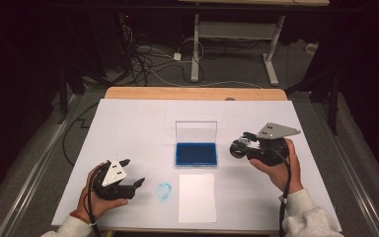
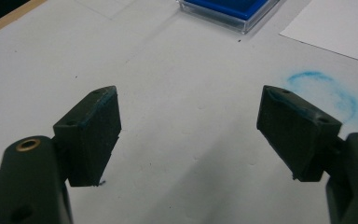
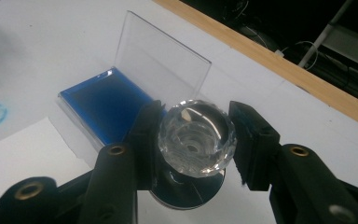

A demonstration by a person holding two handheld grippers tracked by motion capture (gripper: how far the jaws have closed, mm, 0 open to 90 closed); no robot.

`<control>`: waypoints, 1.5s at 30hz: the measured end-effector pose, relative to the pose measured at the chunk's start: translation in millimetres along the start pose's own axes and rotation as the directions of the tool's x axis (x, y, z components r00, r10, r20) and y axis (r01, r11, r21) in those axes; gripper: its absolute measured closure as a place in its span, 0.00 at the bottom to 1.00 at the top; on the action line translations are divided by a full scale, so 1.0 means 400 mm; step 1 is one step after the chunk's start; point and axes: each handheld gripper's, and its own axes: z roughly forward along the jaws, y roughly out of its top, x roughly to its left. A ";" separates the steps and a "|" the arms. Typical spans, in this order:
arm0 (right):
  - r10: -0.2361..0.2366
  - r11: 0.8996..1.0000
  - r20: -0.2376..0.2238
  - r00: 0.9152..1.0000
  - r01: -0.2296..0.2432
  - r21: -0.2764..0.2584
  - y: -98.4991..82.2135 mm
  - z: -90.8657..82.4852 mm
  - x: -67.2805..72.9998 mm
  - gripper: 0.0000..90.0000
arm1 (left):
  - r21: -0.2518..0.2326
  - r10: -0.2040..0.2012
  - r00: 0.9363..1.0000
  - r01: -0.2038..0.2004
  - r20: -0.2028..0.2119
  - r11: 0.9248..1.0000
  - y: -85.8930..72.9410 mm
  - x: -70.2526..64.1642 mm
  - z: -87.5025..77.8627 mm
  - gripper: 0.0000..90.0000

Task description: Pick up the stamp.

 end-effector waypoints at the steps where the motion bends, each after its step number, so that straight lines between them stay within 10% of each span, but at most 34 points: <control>1: -0.002 1.000 -0.005 1.000 0.002 0.000 0.002 0.001 0.005 0.63 | 0.000 0.002 1.000 -0.002 0.001 1.000 0.000 0.000 0.001 0.24; 45: -0.100 0.990 -0.168 0.981 0.081 -0.112 0.068 0.051 0.154 0.63 | 0.005 -0.040 0.999 0.040 -0.004 0.999 -0.019 0.005 -0.015 0.23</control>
